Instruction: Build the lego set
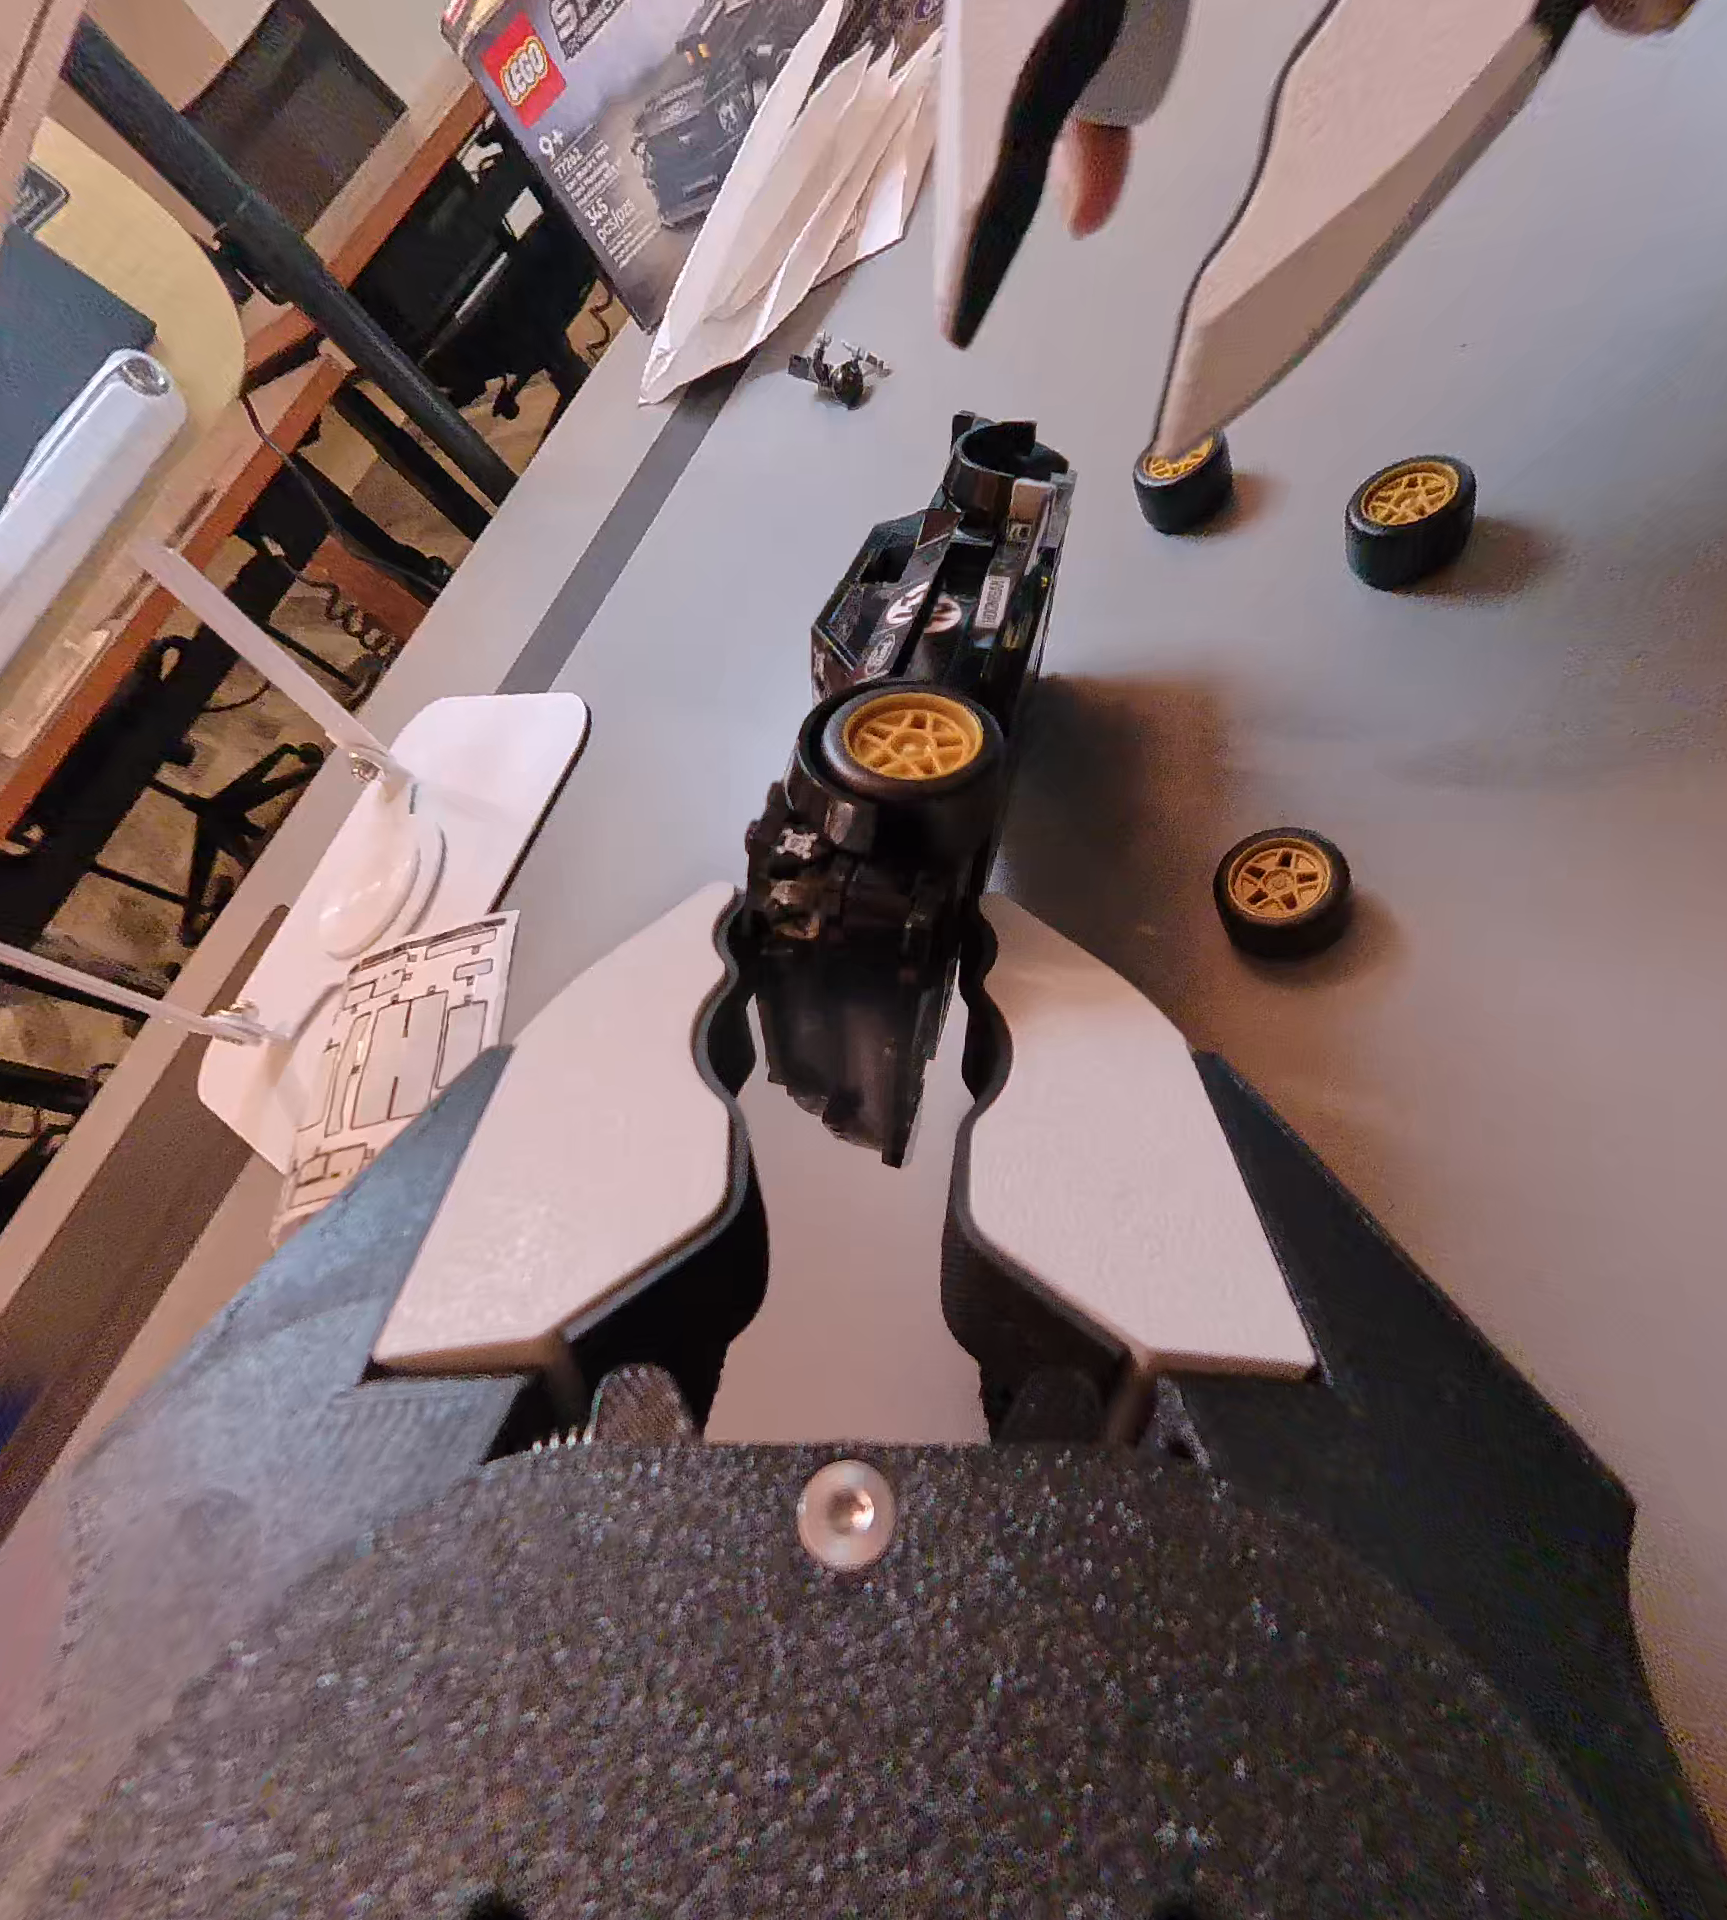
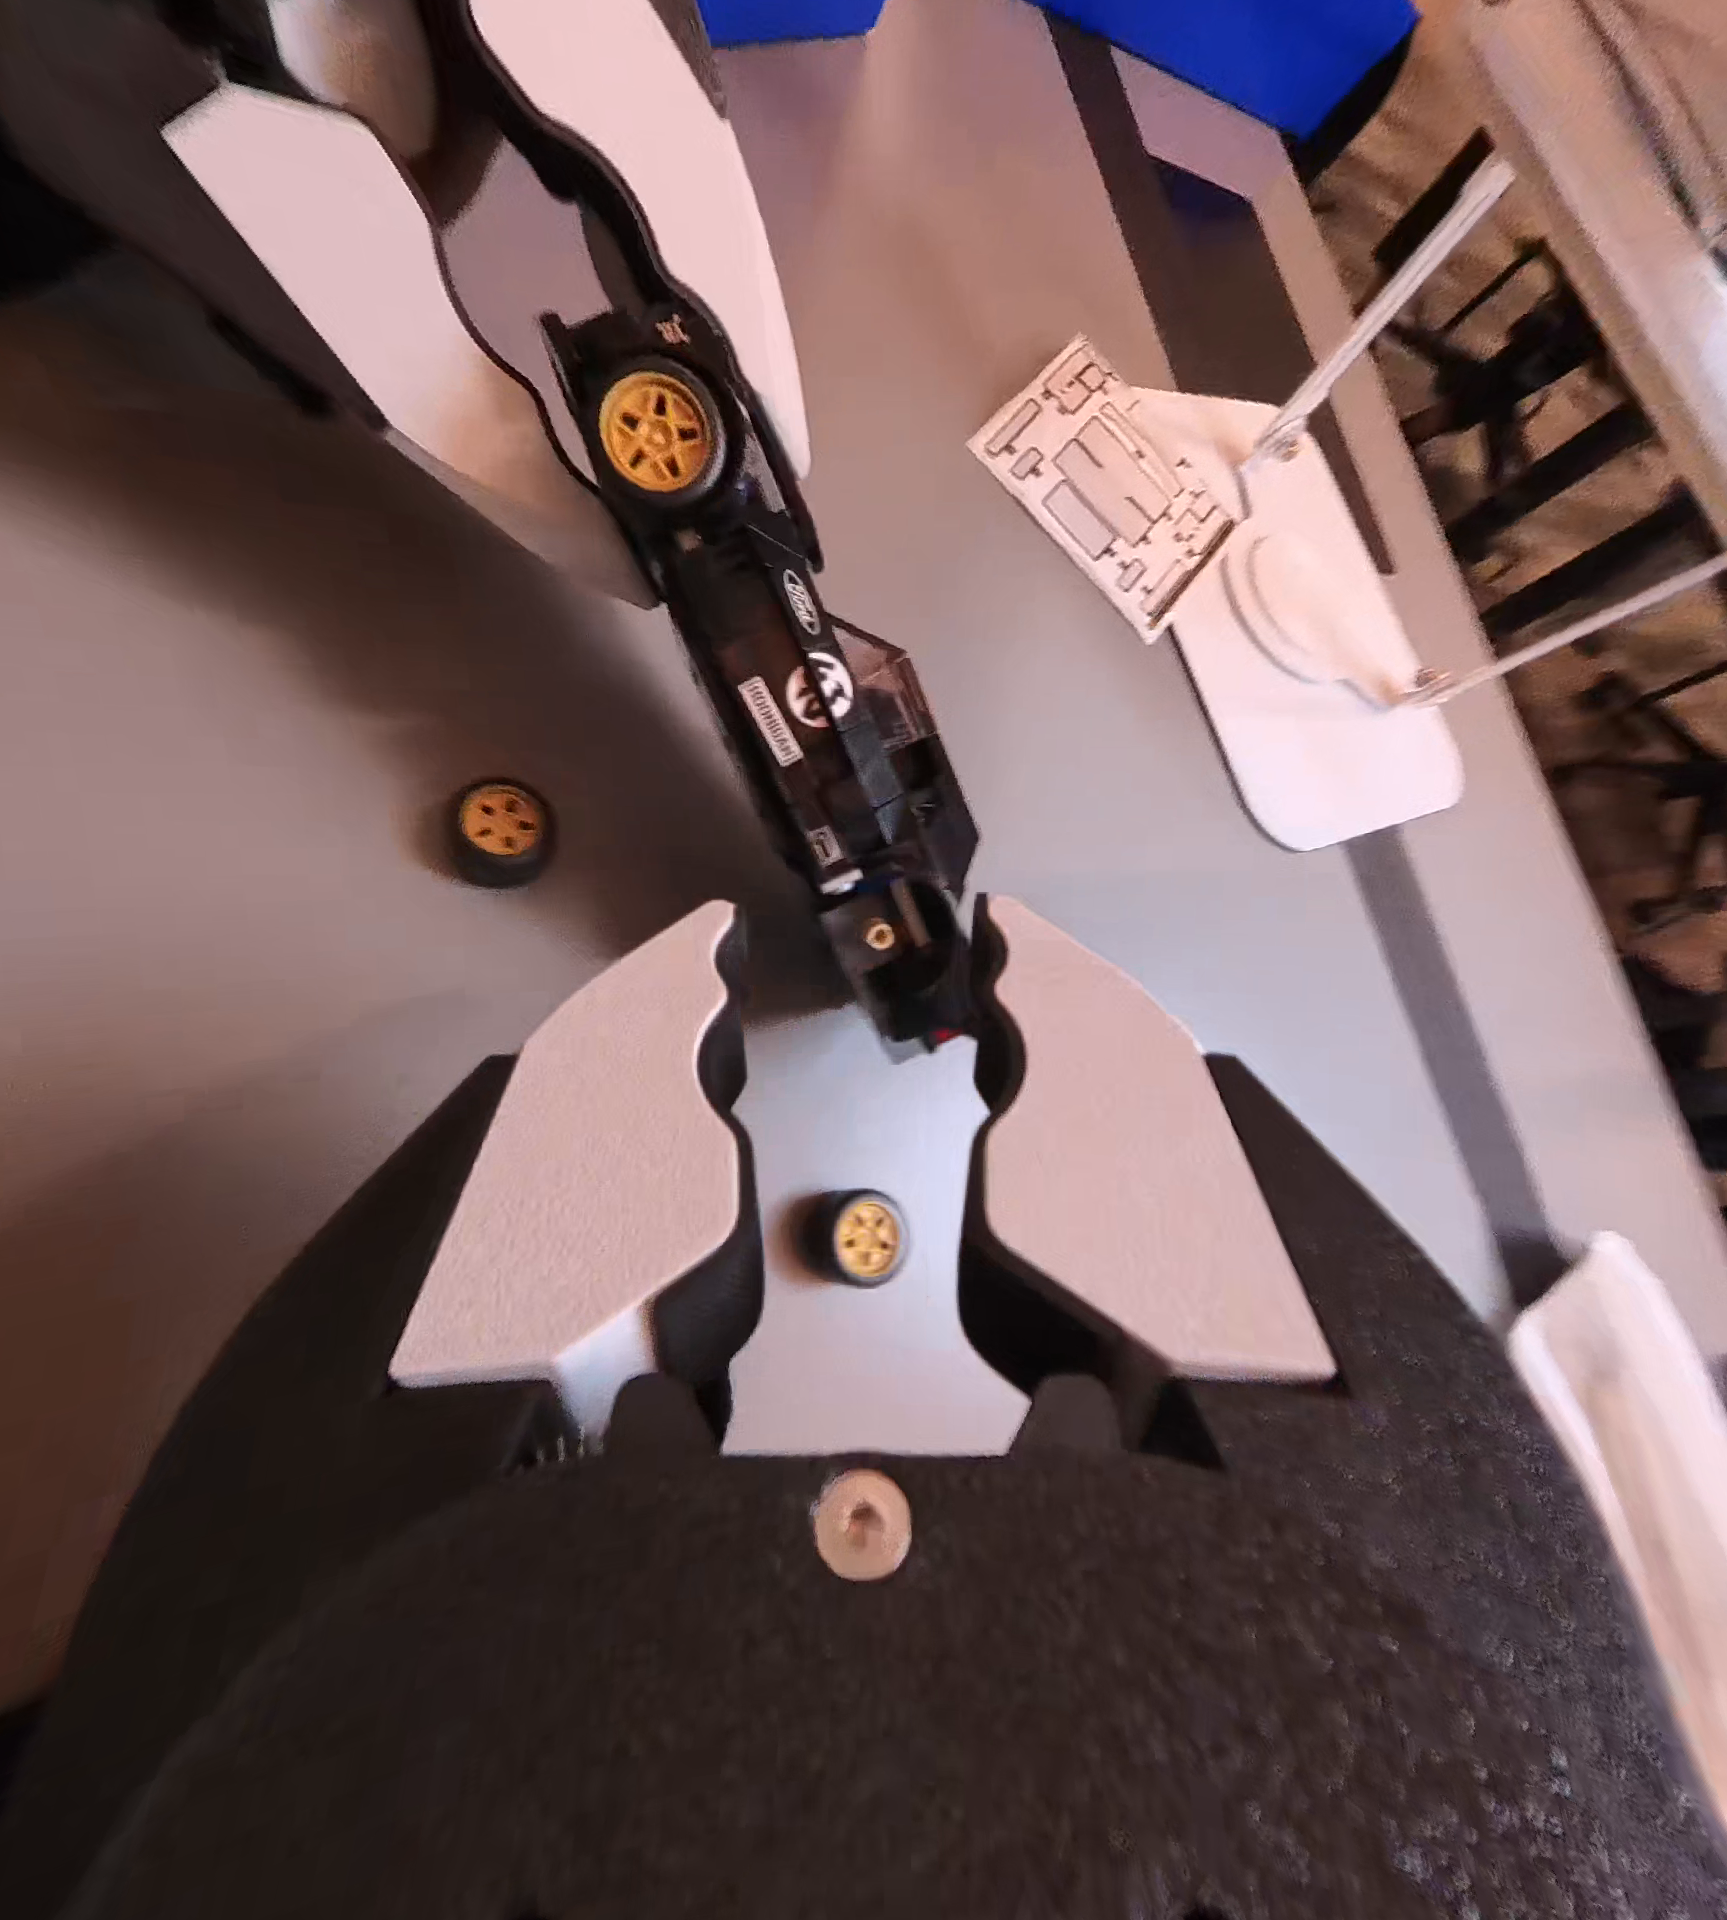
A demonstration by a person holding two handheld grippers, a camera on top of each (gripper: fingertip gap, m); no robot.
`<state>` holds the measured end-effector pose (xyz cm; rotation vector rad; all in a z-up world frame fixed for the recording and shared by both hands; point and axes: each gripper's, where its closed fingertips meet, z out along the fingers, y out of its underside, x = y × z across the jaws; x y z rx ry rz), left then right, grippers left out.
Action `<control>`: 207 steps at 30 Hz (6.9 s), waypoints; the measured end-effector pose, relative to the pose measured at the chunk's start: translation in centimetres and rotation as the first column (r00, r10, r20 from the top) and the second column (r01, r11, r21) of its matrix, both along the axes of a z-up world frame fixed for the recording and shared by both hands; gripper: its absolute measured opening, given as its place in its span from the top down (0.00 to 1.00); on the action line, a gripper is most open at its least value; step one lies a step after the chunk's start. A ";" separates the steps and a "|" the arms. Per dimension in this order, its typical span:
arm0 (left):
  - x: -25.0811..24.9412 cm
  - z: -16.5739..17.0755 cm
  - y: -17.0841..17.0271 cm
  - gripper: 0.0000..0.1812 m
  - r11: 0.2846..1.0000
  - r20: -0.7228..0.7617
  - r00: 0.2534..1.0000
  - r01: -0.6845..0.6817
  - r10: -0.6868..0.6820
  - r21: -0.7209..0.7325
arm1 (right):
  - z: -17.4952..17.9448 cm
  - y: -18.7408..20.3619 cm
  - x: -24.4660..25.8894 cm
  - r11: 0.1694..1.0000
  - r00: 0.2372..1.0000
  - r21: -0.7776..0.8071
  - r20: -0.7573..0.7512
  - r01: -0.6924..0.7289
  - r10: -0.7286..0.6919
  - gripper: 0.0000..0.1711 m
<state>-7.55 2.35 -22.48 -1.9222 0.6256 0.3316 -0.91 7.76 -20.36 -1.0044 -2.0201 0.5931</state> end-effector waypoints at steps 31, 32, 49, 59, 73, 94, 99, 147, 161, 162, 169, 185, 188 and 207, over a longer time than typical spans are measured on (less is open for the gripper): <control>-1.3 -1.1 -0.7 0.79 1.000 -0.075 0.997 -0.019 0.018 -0.009 | -6.8 -8.2 1.0 0.971 0.923 -0.220 0.345 -0.096 0.169 0.86; -1.3 -1.1 -0.7 0.79 1.000 -0.077 0.997 -0.018 0.018 -0.009 | -6.6 -8.2 1.4 0.972 0.924 -0.206 0.337 -0.114 0.180 0.86; -1.4 -1.7 -0.9 0.79 0.998 0.087 0.996 -0.013 0.018 -0.066 | 0.0 -0.6 -1.4 0.999 0.999 -0.040 -0.044 0.029 -0.031 0.86; -1.7 -2.0 -0.9 0.79 0.994 0.201 0.979 -0.020 0.041 -0.107 | -0.2 -0.1 -2.2 0.999 0.993 -0.007 0.108 -0.053 0.053 0.86; -1.7 -1.9 -0.9 0.79 0.990 0.294 0.954 -0.024 0.064 -0.136 | -0.4 0.3 -3.3 0.988 0.953 -0.112 0.272 -0.109 0.136 0.86; -1.7 -2.3 -0.8 0.79 0.977 0.441 0.888 -0.044 0.134 -0.209 | -0.3 0.5 -3.6 0.978 0.976 0.132 0.165 -0.162 0.139 0.88; -1.6 -1.7 -0.7 0.79 0.979 0.428 0.894 -0.050 0.132 -0.198 | -0.2 0.8 -3.4 0.992 0.984 0.066 0.144 -0.111 0.100 0.89; -1.2 -0.8 -0.3 0.79 0.974 0.430 0.892 -0.050 0.142 -0.219 | -0.2 1.3 -3.5 0.988 0.999 -0.153 0.019 0.035 -0.033 0.85; -1.2 -0.9 -0.2 0.79 0.974 0.425 0.894 -0.051 0.143 -0.221 | -0.5 1.2 -3.8 0.986 0.998 -0.167 0.060 0.013 -0.003 0.80; -1.2 -0.9 -0.3 0.79 0.973 0.427 0.893 -0.051 0.144 -0.223 | -0.5 1.2 -3.8 0.985 0.999 -0.173 0.054 0.015 -0.006 0.80; -1.3 -1.0 -0.2 0.79 0.973 0.436 0.888 -0.051 0.148 -0.225 | -0.5 1.3 -3.9 0.979 1.000 -0.202 0.014 0.027 -0.025 0.81; -1.3 -1.0 -0.4 0.79 0.977 0.382 0.914 -0.057 0.134 -0.205 | -0.3 1.5 -3.6 0.980 0.997 -0.201 0.075 0.014 0.002 0.79; -1.3 -1.1 -0.5 0.79 0.978 0.347 0.929 -0.059 0.127 -0.199 | -0.7 1.4 -3.6 0.982 0.994 -0.188 0.106 0.001 0.019 0.84; -1.5 -1.5 -0.8 0.79 0.972 0.404 0.903 -0.061 0.150 -0.225 | 0.0 1.3 -4.0 0.930 1.000 -0.368 -0.027 0.002 -0.013 0.85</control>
